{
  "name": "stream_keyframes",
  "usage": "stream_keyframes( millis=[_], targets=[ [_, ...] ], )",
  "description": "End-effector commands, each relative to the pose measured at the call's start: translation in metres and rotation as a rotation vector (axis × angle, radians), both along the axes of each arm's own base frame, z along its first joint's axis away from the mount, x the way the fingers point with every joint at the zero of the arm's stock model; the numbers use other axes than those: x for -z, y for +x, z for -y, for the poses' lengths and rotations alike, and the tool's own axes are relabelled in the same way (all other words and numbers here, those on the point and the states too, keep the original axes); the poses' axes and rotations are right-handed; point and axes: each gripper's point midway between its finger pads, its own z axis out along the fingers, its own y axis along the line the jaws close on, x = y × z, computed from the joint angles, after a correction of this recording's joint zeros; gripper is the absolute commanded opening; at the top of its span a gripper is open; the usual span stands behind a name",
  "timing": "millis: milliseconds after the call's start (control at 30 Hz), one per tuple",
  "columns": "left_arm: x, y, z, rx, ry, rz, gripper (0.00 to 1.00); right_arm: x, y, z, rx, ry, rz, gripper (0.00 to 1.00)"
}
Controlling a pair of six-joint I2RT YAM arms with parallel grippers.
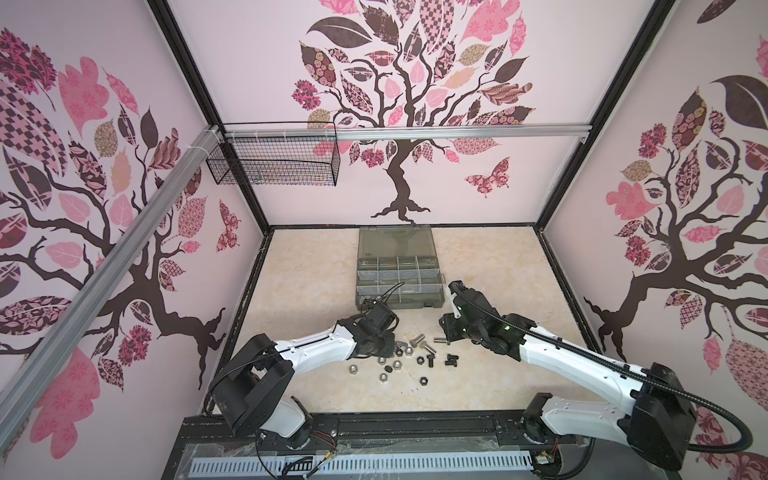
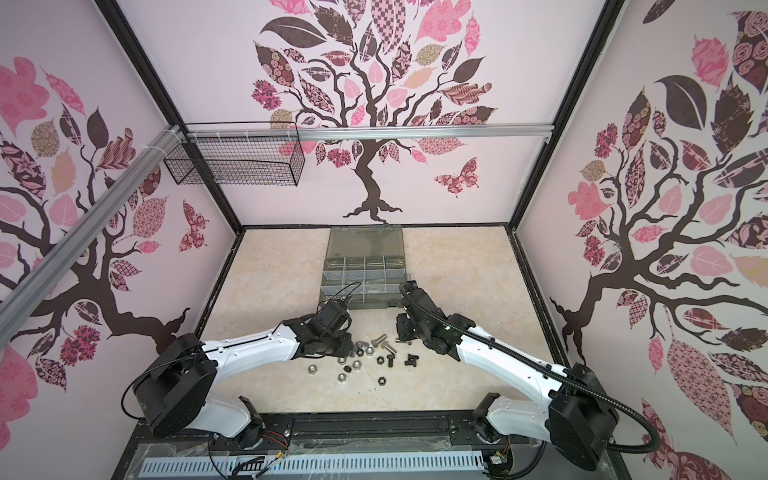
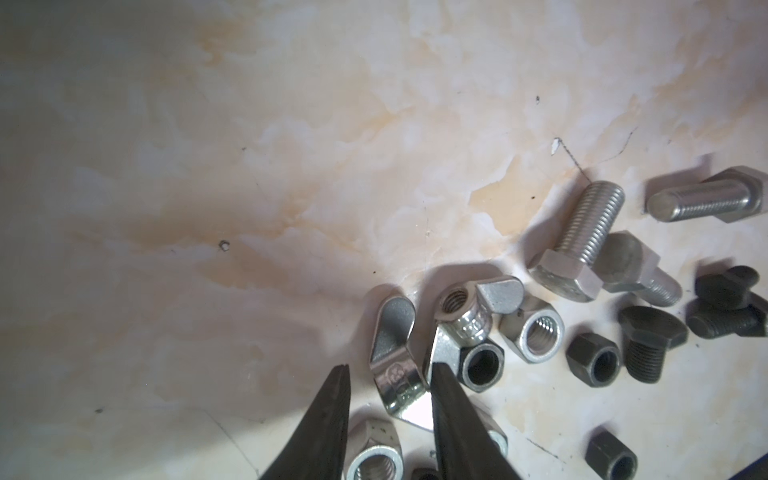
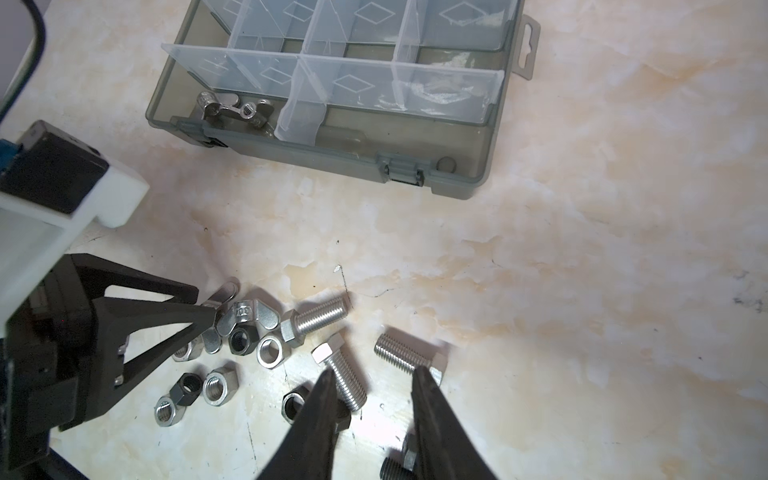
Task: Sort the screws and nuts into containers
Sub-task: 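Withdraw the right gripper toward the pile while the left gripper reaches toward a wing nut, then lower the left gripper and close it on a silver wing nut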
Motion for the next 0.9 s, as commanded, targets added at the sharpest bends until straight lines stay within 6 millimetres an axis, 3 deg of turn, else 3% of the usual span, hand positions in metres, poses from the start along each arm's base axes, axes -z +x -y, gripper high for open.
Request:
stream_keyframes(
  millis=[0, 367, 667, 867],
  targets=[
    [0.000, 0.005, -0.002, 0.004, 0.028, 0.020, 0.36, -0.002, -0.001, 0.005, 0.015, -0.006, 0.000, 0.34],
    [0.001, -0.001, -0.016, 0.010, 0.077, 0.031, 0.37, 0.004, -0.004, 0.005, 0.025, 0.011, -0.016, 0.34],
    [-0.012, 0.001, 0.002, 0.038, 0.008, 0.031, 0.37, 0.002, -0.004, 0.007, 0.024, 0.009, -0.007, 0.34],
    [-0.006, -0.003, 0.008, 0.049, 0.010, 0.014, 0.37, 0.002, -0.005, 0.008, 0.024, 0.008, -0.002, 0.33]
  ],
)
